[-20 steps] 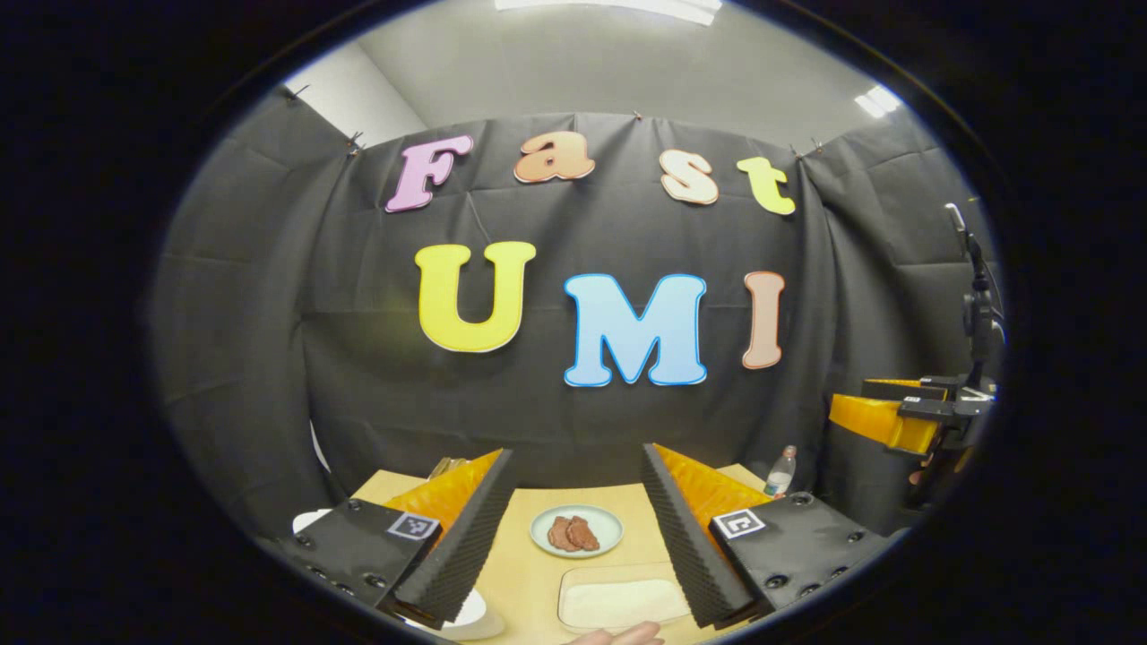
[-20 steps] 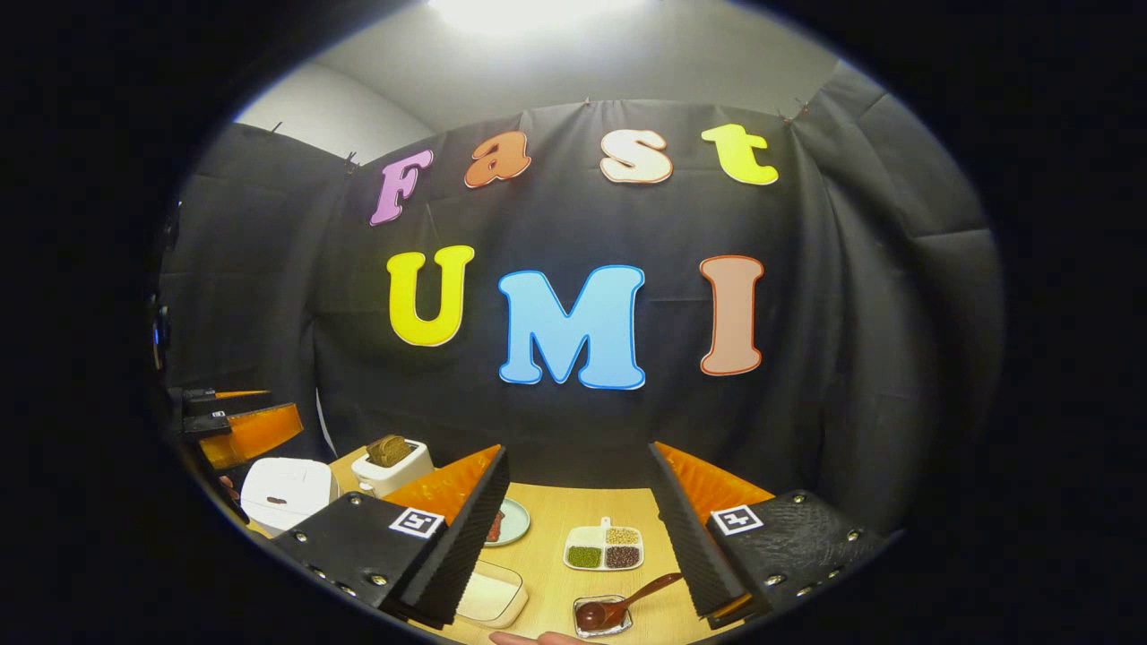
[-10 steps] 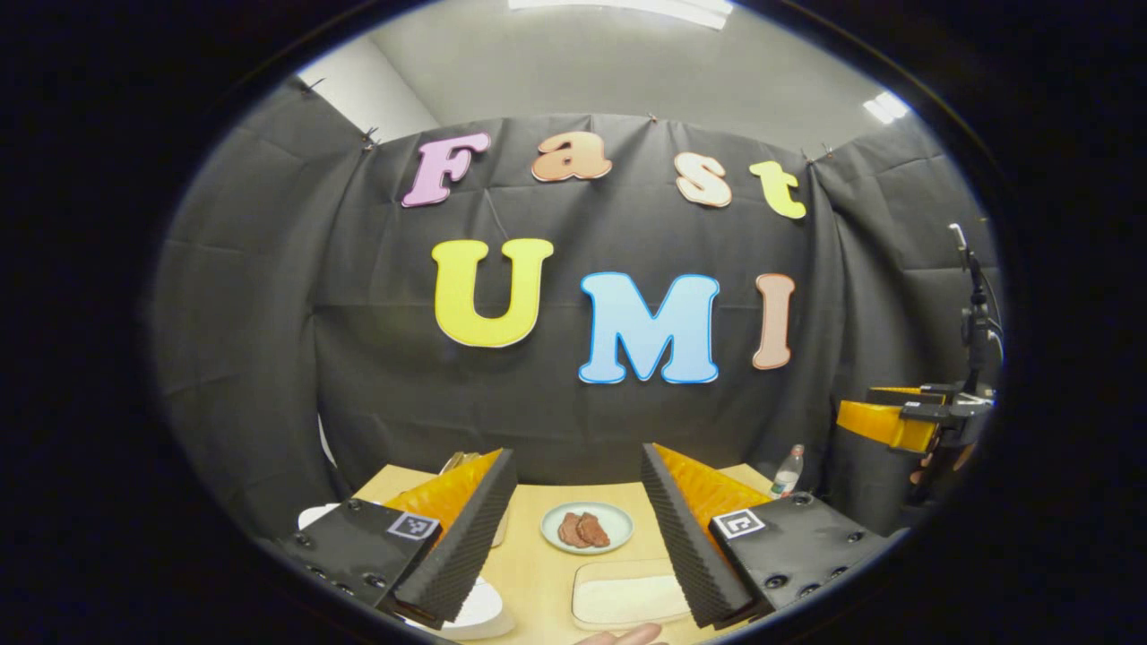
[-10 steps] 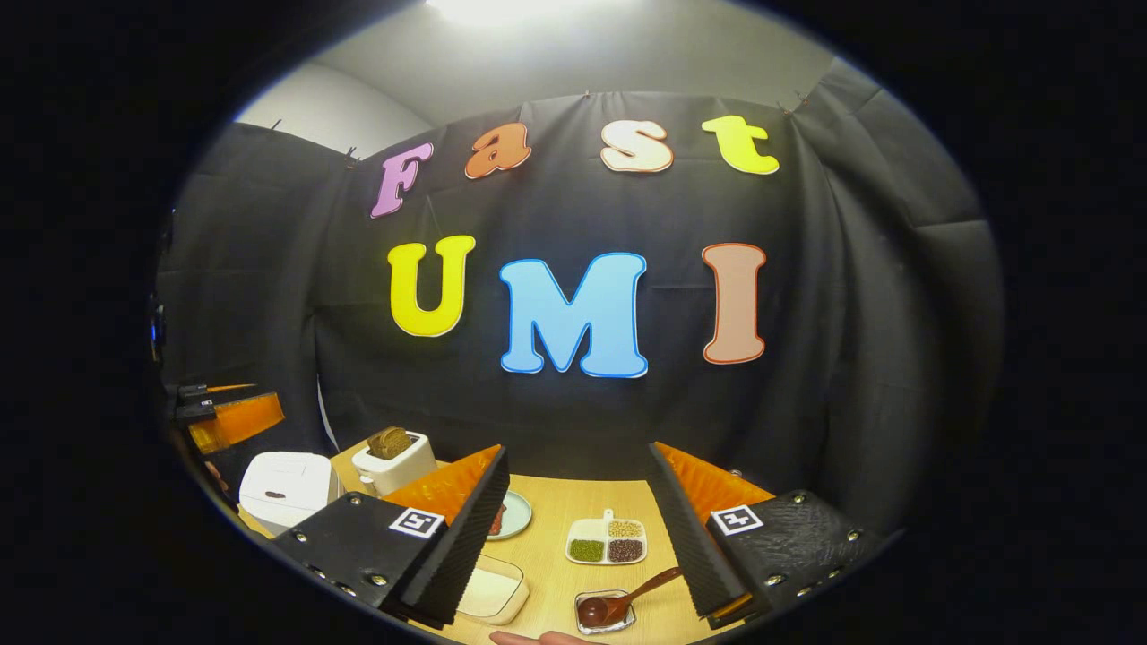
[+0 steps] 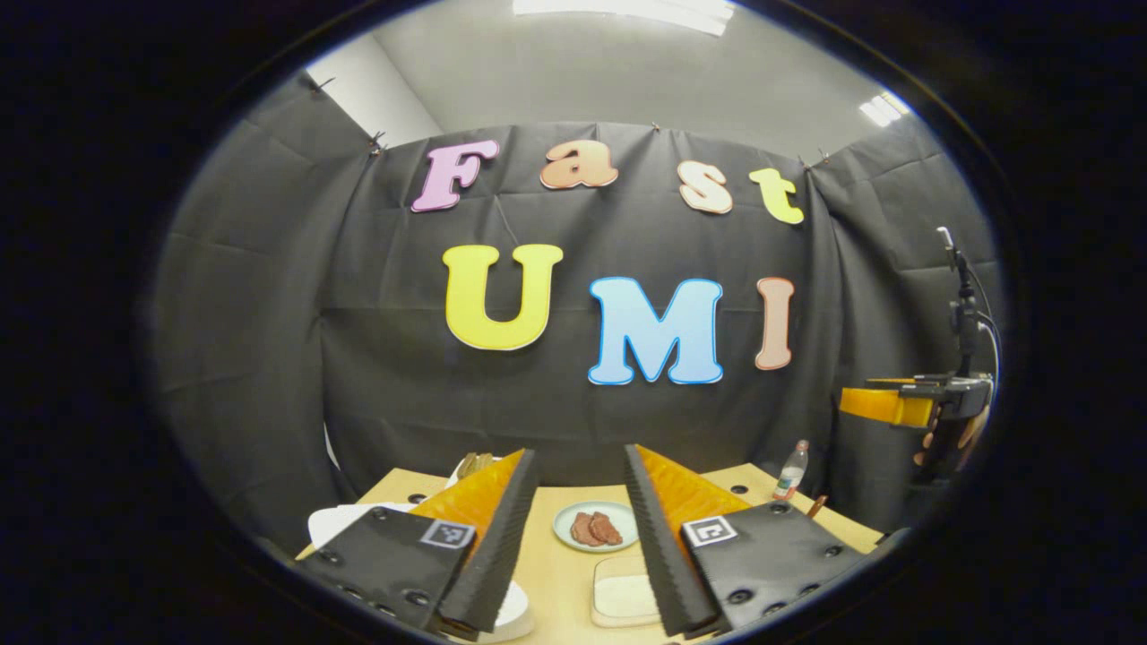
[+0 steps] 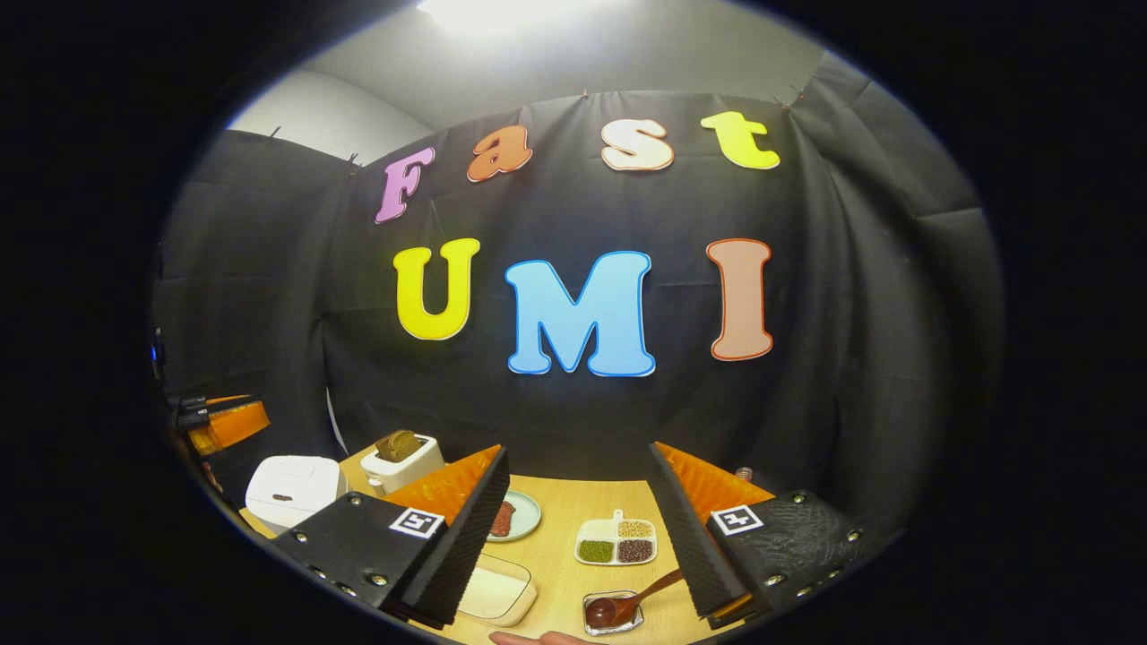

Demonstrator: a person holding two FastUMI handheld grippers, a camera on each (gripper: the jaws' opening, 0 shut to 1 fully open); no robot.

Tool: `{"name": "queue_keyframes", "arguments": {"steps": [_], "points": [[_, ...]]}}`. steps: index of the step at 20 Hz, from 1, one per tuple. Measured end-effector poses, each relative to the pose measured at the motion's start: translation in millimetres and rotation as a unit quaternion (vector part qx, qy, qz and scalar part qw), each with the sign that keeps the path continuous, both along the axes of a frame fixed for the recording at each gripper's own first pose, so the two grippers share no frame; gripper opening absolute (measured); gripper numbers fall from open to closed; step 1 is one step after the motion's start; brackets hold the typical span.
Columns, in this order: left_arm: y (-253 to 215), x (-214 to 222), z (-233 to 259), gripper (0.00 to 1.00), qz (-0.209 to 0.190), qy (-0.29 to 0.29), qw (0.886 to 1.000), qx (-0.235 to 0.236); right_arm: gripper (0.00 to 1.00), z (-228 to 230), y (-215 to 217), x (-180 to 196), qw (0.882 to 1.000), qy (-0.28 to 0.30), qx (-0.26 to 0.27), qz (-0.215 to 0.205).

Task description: Close the left gripper, press the button to open the rice cooker; take a wooden spoon from the chopstick holder with the right hand, scoop a spoonful of rice and pour it into the rice cooker, then put the wooden spoon back into the chopstick holder.

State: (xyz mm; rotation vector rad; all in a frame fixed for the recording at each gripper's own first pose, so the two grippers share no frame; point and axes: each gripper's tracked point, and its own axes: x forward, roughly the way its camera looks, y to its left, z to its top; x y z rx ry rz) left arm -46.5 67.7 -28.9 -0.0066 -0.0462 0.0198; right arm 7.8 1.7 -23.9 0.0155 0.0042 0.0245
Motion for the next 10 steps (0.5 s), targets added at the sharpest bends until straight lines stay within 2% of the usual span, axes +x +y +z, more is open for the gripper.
{"name": "queue_keyframes", "arguments": {"steps": [4,5,6,7,8,10], "points": [[29.6,-20.6,-12.5,0.19,0.022,-0.01,1.0,0.012,0.93,-4.5,-2.1,6.3,1.0,0.005,0.003,0.003],[33.0,-26.8,-22.0,0.11,0.019,-0.013,1.0,0.012,0.93,-5.2,-0.8,6.5,1.0,0.003,0.003,0.006],[40.7,-31.1,-31.8,0.07,0.023,-0.013,1.0,0.011,0.93,-5.1,0.3,6.9,1.0,0.001,0.001,0.009],[50.9,-32.6,-45.0,0.11,0.028,-0.009,1.0,0.012,0.93,-6.4,0.7,7.5,1.0,0.001,-0.001,0.011],[61.6,-32.5,-57.1,0.07,0.035,-0.002,0.999,0.011,0.93,-6.6,-0.6,8.1,1.0,0.001,-0.003,0.011],[81.1,-31.8,-75.4,0.07,0.048,0.01,0.999,-0.003,0.93,-5.9,1.0,8.2,1.0,0.0,-0.003,0.011]]}}
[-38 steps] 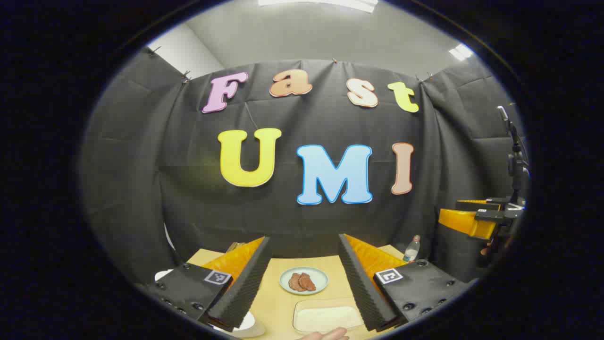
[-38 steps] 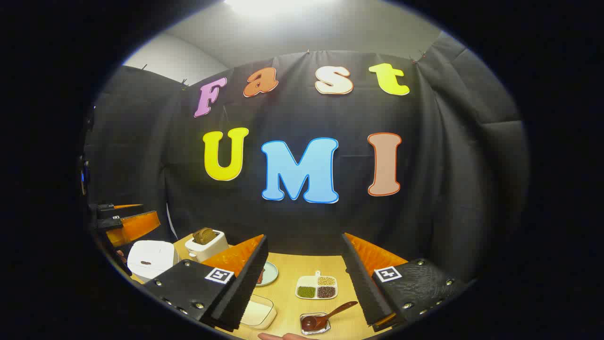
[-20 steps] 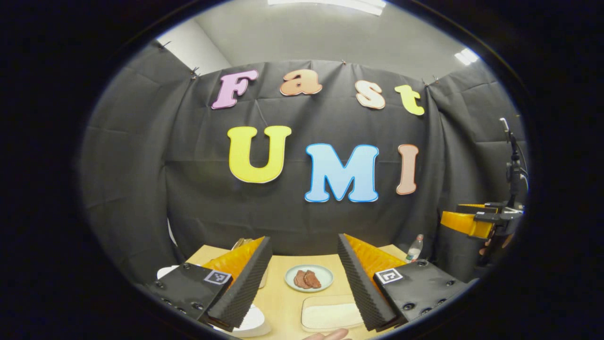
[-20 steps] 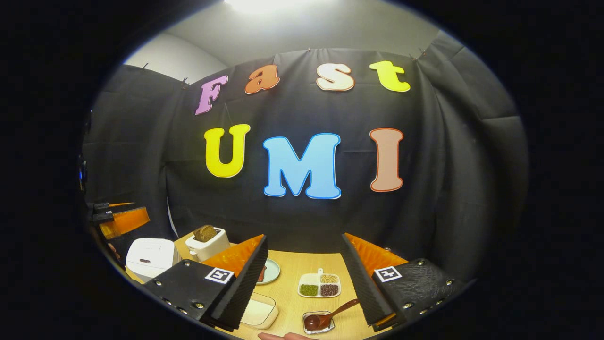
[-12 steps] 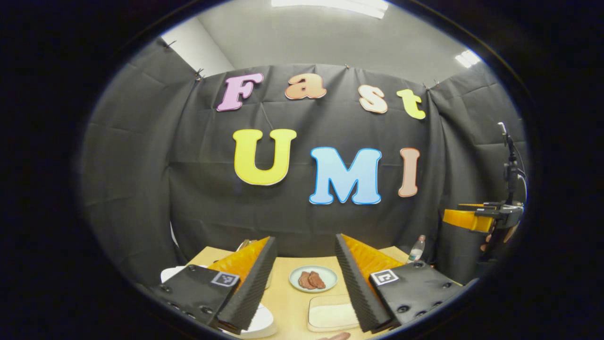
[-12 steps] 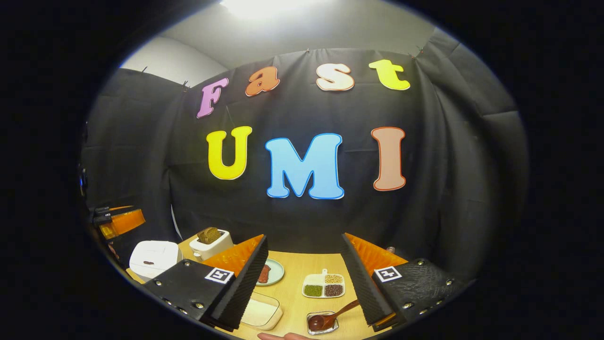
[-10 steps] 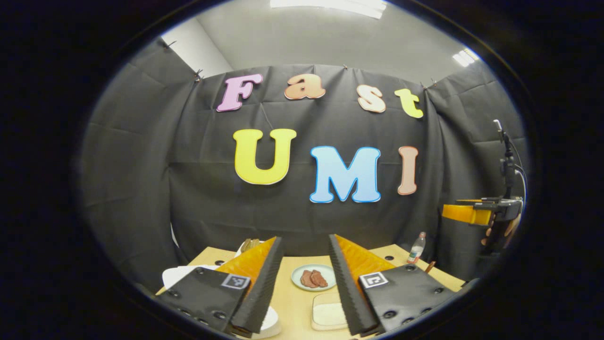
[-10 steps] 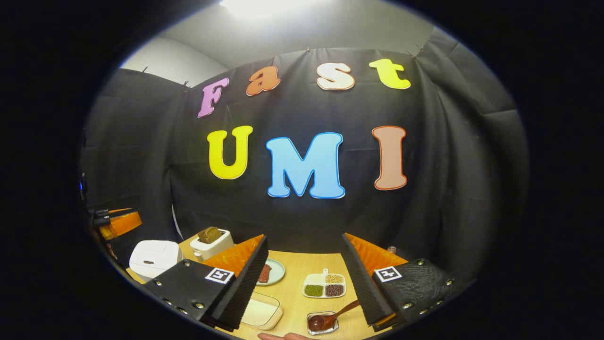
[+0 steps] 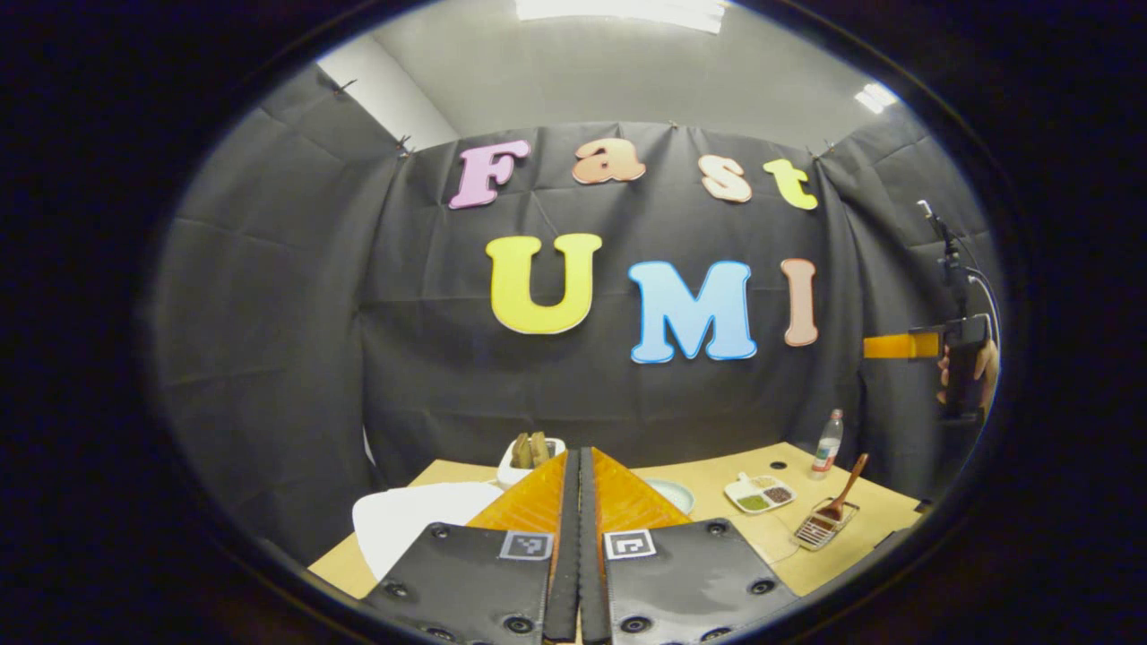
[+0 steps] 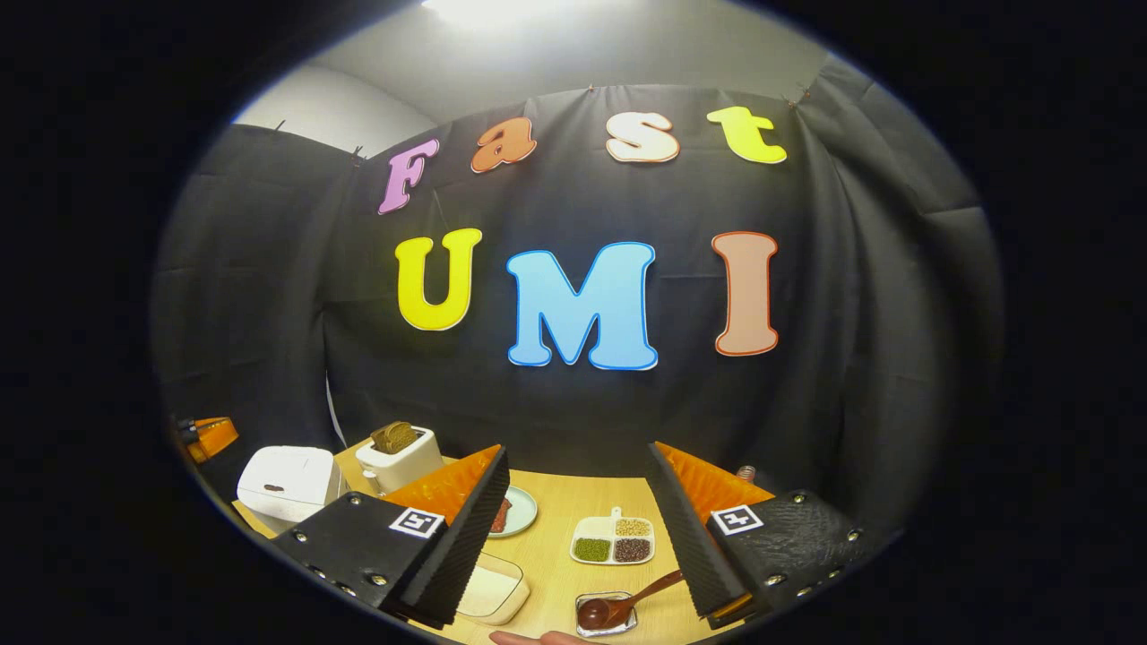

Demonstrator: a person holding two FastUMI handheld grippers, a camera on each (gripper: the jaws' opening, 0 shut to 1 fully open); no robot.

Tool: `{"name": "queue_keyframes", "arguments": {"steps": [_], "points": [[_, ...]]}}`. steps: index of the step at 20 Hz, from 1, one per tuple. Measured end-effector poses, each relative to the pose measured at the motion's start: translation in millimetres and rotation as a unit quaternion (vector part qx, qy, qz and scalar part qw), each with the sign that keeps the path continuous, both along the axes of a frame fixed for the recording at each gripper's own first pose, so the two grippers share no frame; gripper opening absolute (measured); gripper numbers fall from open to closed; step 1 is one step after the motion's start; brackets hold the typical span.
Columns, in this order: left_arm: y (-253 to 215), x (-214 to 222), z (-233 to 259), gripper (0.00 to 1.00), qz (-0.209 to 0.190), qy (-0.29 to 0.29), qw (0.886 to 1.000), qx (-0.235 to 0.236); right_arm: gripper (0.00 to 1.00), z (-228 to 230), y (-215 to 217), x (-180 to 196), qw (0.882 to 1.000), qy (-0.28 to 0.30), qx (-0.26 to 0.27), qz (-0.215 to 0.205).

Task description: Close the left gripper, press the button to open the rice cooker; take a wooden spoon from the chopstick holder with the right hand, scoop a spoonful of rice and pour it into the rice cooker, then put the wooden spoon back into the chopstick holder.

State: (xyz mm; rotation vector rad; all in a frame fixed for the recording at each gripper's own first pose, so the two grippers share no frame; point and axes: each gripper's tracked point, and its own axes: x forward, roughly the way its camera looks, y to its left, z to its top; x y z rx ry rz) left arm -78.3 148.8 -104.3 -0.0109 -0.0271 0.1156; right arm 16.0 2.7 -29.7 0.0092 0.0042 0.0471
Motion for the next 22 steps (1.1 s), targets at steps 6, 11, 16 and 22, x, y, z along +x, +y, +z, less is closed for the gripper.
{"name": "queue_keyframes", "arguments": {"steps": [6,11,16,22], "points": [[45.6,11.8,-53.8,0.07,0.03,0.049,0.998,-0.032,0.93,-4.4,6.3,-1.9,1.0,0.003,-0.005,0.007],[74.6,23.6,-110.0,0.05,0.059,0.098,0.992,-0.047,0.93,-14.5,7.3,0.5,1.0,0.016,-0.002,0.012],[83.8,31.0,-143.8,0.07,0.07,0.123,0.988,-0.054,0.93,-18.6,7.6,0.1,1.0,0.023,0.0,0.017],[85.7,32.0,-158.2,0.07,0.079,0.136,0.985,-0.068,0.93,-24.3,8.1,-0.7,0.999,0.033,0.014,0.023]]}}
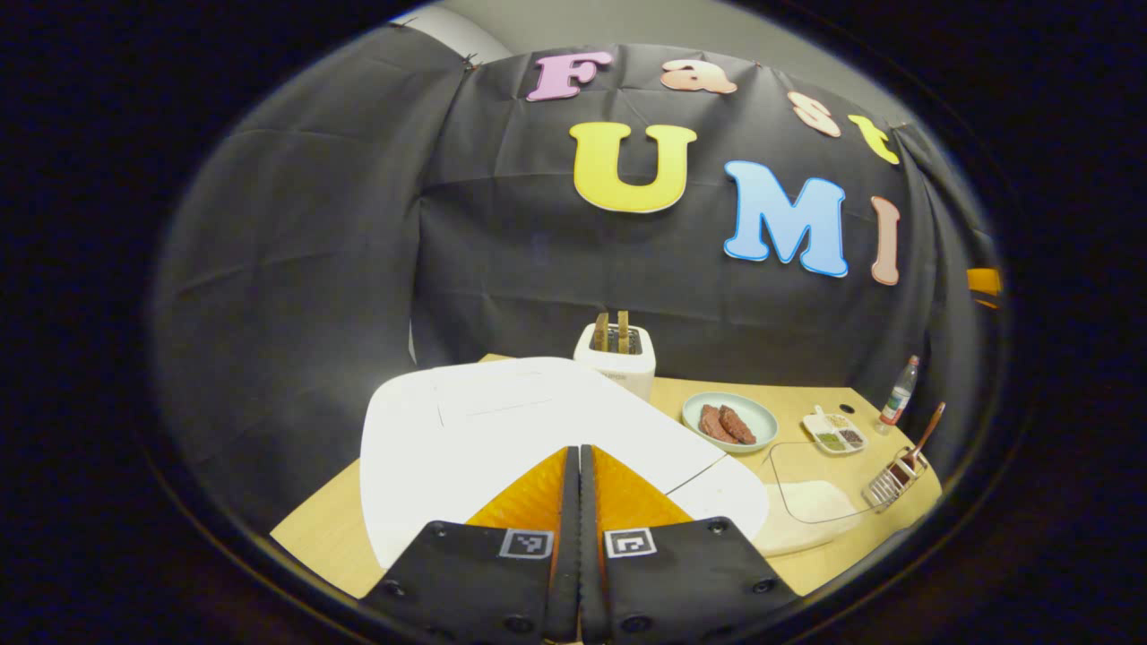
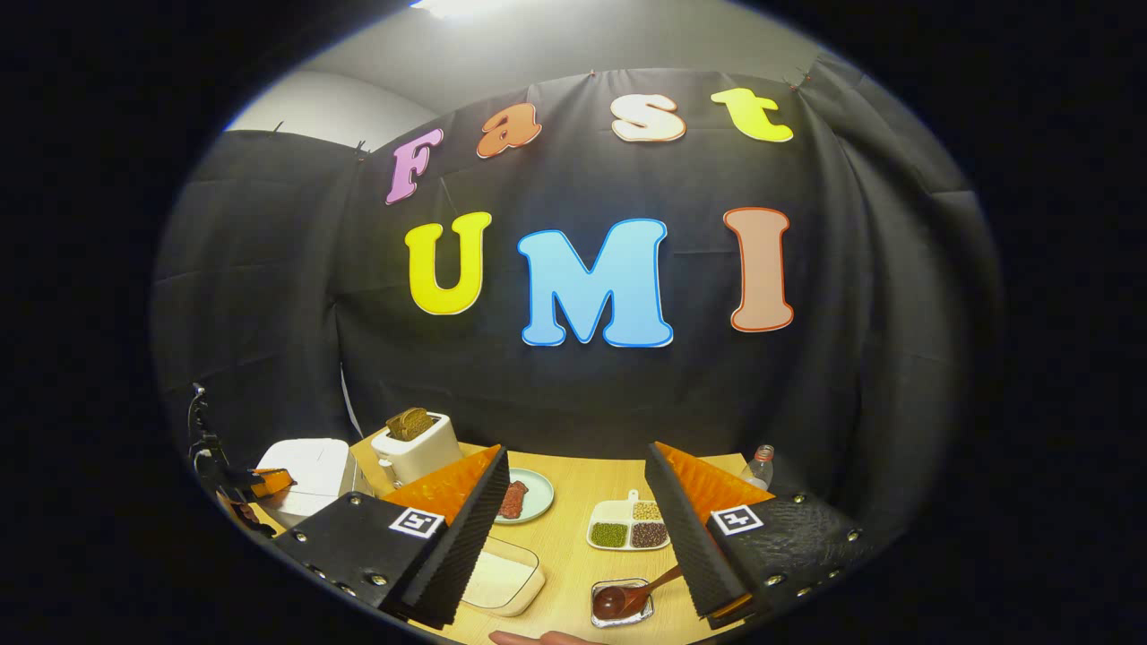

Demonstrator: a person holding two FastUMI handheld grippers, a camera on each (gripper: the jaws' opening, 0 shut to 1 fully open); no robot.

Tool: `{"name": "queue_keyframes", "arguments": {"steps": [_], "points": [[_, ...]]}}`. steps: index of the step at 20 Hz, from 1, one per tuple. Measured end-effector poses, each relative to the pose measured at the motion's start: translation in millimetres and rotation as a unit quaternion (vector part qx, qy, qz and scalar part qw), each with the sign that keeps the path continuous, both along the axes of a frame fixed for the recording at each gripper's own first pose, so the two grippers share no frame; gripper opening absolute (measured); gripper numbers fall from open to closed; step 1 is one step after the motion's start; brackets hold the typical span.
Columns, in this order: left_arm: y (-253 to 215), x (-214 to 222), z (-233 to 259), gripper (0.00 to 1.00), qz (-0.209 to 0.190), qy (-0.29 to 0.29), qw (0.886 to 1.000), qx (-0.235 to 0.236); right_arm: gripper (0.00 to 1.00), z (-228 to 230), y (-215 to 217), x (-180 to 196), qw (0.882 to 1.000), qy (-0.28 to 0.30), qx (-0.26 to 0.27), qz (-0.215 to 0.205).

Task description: Close the left gripper, press the button to open the rice cooker; take a wooden spoon from the chopstick holder with the right hand, scoop a spoonful of rice and pour it into the rice cooker, then put the wooden spoon back into the chopstick holder.

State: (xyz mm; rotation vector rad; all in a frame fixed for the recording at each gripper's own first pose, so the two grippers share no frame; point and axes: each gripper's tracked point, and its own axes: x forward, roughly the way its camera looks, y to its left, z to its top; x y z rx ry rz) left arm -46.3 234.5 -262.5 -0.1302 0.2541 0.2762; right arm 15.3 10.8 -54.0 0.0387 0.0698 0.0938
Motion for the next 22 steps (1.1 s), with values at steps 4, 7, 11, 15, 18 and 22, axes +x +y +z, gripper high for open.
{"name": "queue_keyframes", "arguments": {"steps": [4,7,11,15,18,22], "points": [[12.8,-9.7,42.6,0.09,0.041,-0.039,0.998,0.041,0.93,-4.2,-3.9,1.2,1.0,0.0,0.002,0.0],[-9.3,-14.9,78.0,0.81,0.017,-0.082,0.996,0.041,0.93,-11.7,-9.8,4.1,1.0,0.008,0.007,-0.006],[-14.8,-10.0,46.7,0.57,0.006,-0.039,0.999,0.03,0.94,-13.1,-11.4,2.2,1.0,0.009,0.02,0.0],[-13.5,0.4,18.4,0.12,-0.002,-0.019,1.0,-0.015,0.94,-11.3,-17.3,2.9,1.0,0.006,0.017,-0.007],[-17.3,2.0,9.2,0.07,-0.009,-0.011,1.0,-0.012,0.93,-12.7,-17.7,2.3,1.0,0.007,0.017,-0.01],[-18.0,-2.3,-3.2,0.07,-0.004,0.005,1.0,0.001,0.93,-13.6,-13.1,2.3,1.0,0.009,0.013,-0.006]]}}
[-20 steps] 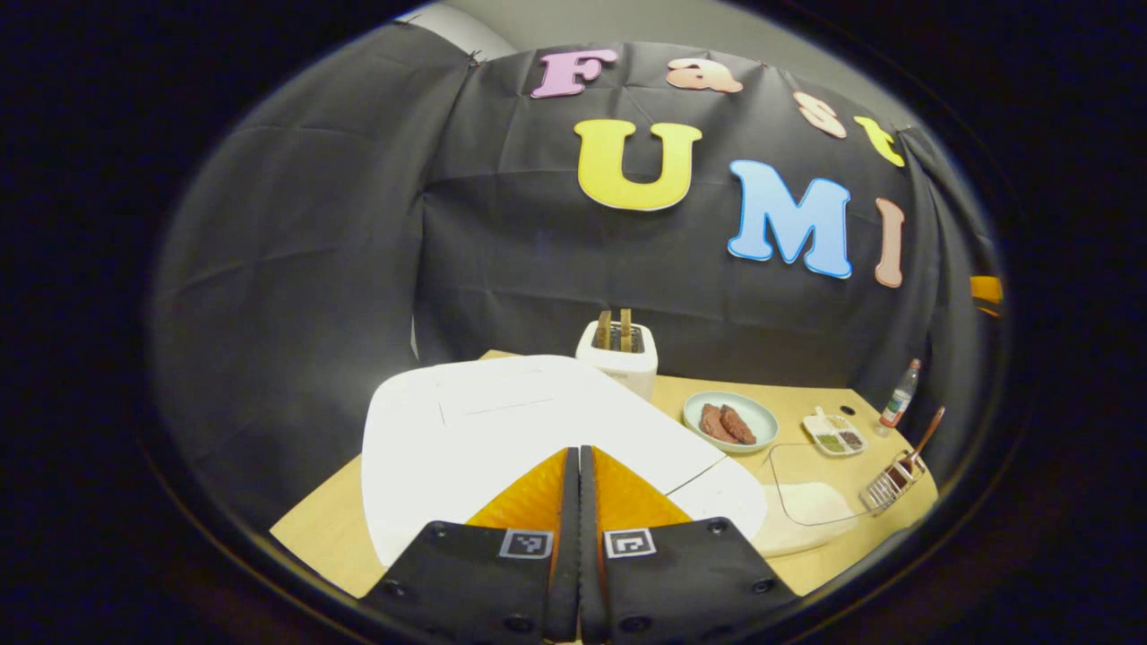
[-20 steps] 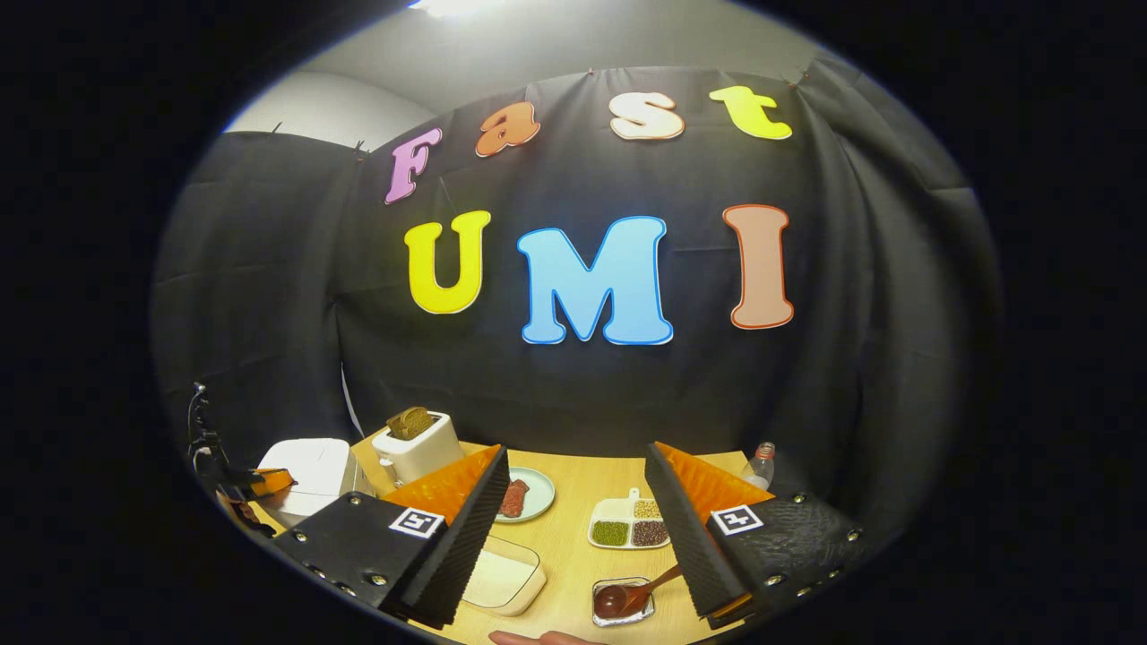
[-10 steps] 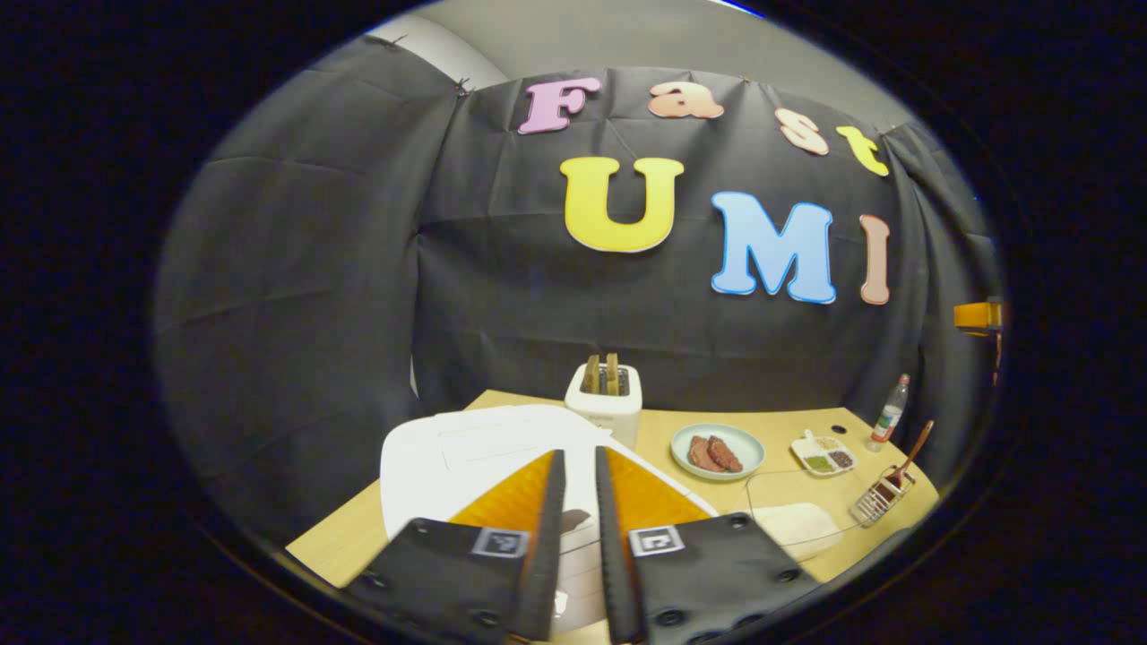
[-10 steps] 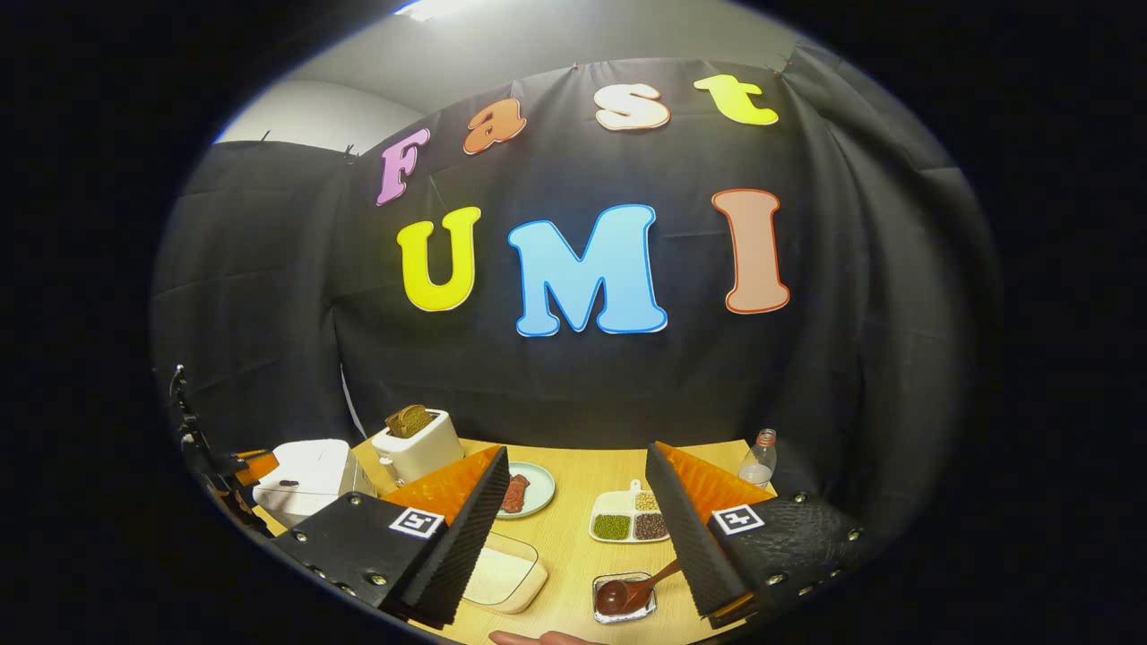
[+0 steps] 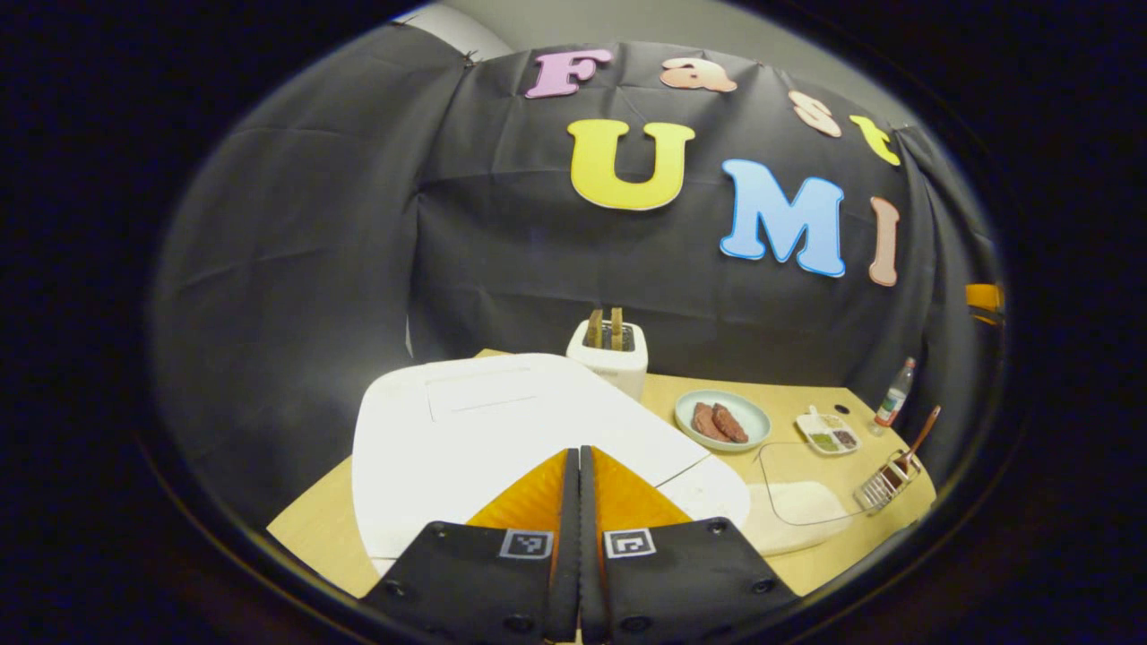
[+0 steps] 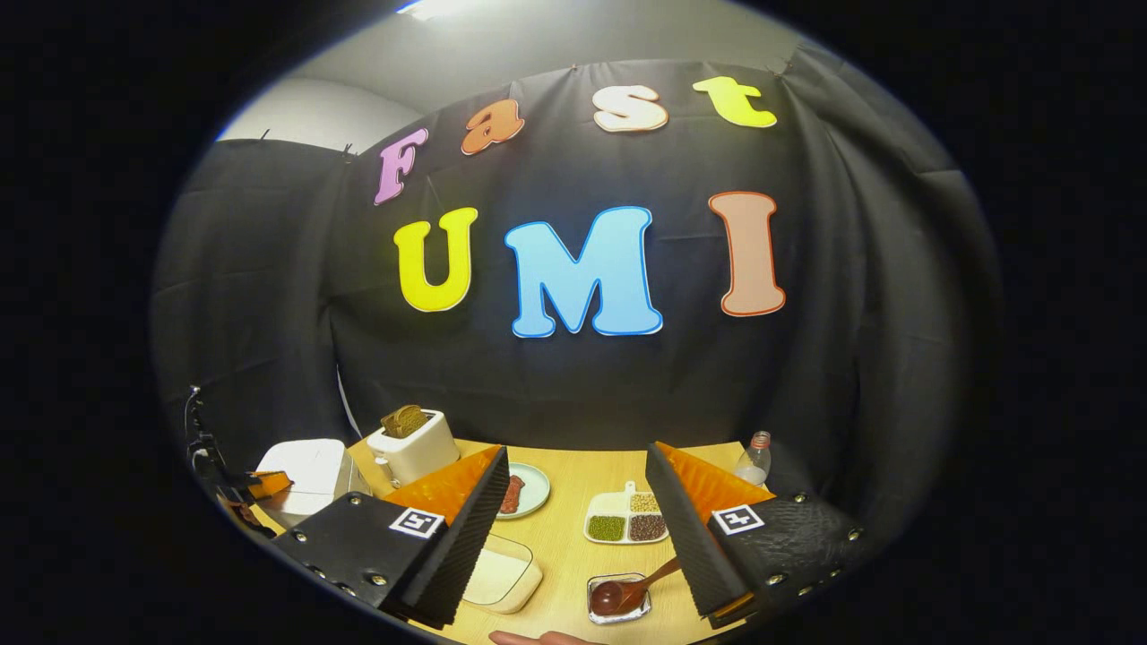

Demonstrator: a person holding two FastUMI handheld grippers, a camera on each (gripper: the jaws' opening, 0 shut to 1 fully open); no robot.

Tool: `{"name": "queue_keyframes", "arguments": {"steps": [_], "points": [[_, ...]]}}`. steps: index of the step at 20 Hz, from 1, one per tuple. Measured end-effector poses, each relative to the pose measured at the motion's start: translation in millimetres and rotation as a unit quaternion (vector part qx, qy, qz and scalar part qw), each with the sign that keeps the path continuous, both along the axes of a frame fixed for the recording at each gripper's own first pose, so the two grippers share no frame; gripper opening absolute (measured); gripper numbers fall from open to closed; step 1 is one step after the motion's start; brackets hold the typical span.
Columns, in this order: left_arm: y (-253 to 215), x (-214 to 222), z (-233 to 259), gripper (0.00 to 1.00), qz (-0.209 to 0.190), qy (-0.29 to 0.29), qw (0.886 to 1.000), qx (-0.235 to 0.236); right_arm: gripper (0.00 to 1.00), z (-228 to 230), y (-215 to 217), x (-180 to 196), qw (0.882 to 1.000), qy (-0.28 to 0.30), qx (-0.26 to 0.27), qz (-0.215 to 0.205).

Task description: Close the left gripper, press the button to open the rice cooker; take a wooden spoon from the chopstick holder with the right hand, scoop a spoonful of rice and pour it into the rice cooker, then put the wooden spoon back into the chopstick holder.

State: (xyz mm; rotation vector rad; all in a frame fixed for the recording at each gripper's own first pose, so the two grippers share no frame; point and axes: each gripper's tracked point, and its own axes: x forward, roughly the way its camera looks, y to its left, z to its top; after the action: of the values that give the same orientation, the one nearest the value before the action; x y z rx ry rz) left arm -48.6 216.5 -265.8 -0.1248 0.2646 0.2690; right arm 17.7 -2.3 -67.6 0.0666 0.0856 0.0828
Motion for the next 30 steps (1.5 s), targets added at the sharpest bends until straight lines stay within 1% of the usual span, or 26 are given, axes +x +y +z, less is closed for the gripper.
{"name": "queue_keyframes", "arguments": {"steps": [2,3,4,5,6,7,8,10,11,12,14,16,17,20,22,23,25,28,30], "points": [[0.4,-0.3,-3.0,0.07,0.003,0.015,1.0,-0.002,0.94,-1.1,3.4,-1.6,1.0,0.003,0.003,0.004],[-0.2,0.6,-3.9,0.11,0.004,0.021,1.0,0.005,0.94,-0.6,4.4,-3.4,1.0,0.003,0.002,0.006],[-0.8,1.6,-2.1,0.07,0.004,0.026,0.999,0.018,0.94,0.1,3.6,-4.6,1.0,0.001,0.002,0.007],[-1.6,2.1,3.7,0.07,0.005,0.025,0.999,0.033,0.94,2.2,1.7,-5.1,1.0,-0.003,0.001,0.007],[1.7,1.7,16.9,0.07,0.018,0.012,0.999,0.043,0.94,3.2,0.2,-5.4,1.0,-0.007,0.001,0.006],[3.2,1.5,36.7,0.04,0.028,-0.012,0.998,0.052,0.94,4.6,-2.2,-5.0,1.0,-0.009,0.002,0.003],[2.4,0.8,65.1,0.12,0.034,-0.046,0.996,0.062,0.94,3.1,-4.4,-4.3,1.0,-0.009,0.003,0.001],[-4.7,-8.2,115.6,0.36,0.043,-0.104,0.991,0.076,0.93,0.3,-8.4,-4.4,1.0,-0.007,0.003,-0.001],[-14.3,-12.1,127.9,0.46,0.035,-0.118,0.99,0.072,0.93,-1.7,-10.9,-4.4,1.0,-0.006,0.002,-0.002],[-28.8,-12.9,136.8,0.57,0.018,-0.126,0.99,0.066,0.93,-6.0,-11.5,-4.2,1.0,-0.004,0.001,0.0],[-49.3,-14.7,144.2,0.67,-0.006,-0.124,0.99,0.072,0.94,-11.6,-13.9,-3.9,1.0,0.0,0.0,0.002],[-62.7,-14.7,153.4,0.79,-0.015,-0.128,0.988,0.085,0.94,-14.2,-19.2,-4.6,1.0,-0.002,-0.005,0.0],[-69.9,-15.1,158.5,0.88,-0.015,-0.133,0.987,0.085,0.94,-16.0,-24.1,-5.0,1.0,-0.005,-0.009,-0.004],[-93.9,-11.2,165.8,0.98,-0.036,-0.144,0.986,0.072,0.94,-27.0,-45.8,-6.5,1.0,-0.01,-0.018,-0.021],[-101.3,-10.8,163.4,0.99,-0.044,-0.145,0.986,0.074,0.94,-34.0,-58.4,-6.2,0.999,-0.015,-0.016,-0.025],[-102.9,-11.1,164.1,0.96,-0.043,-0.145,0.985,0.082,0.94,-37.2,-66.0,-6.2,0.999,-0.019,-0.016,-0.029],[-107.4,-10.0,160.7,0.96,-0.045,-0.143,0.985,0.091,0.93,-48.4,-84.4,-5.3,0.999,-0.021,-0.02,-0.044],[-118.7,-9.7,158.0,0.99,-0.057,-0.143,0.985,0.072,0.93,-79.0,-101.0,-1.4,0.998,-0.007,-0.019,-0.054],[-114.9,-7.9,158.7,0.99,-0.052,-0.146,0.985,0.08,0.94,-99.6,-109.2,4.2,0.998,0.004,-0.019,-0.054]]}}
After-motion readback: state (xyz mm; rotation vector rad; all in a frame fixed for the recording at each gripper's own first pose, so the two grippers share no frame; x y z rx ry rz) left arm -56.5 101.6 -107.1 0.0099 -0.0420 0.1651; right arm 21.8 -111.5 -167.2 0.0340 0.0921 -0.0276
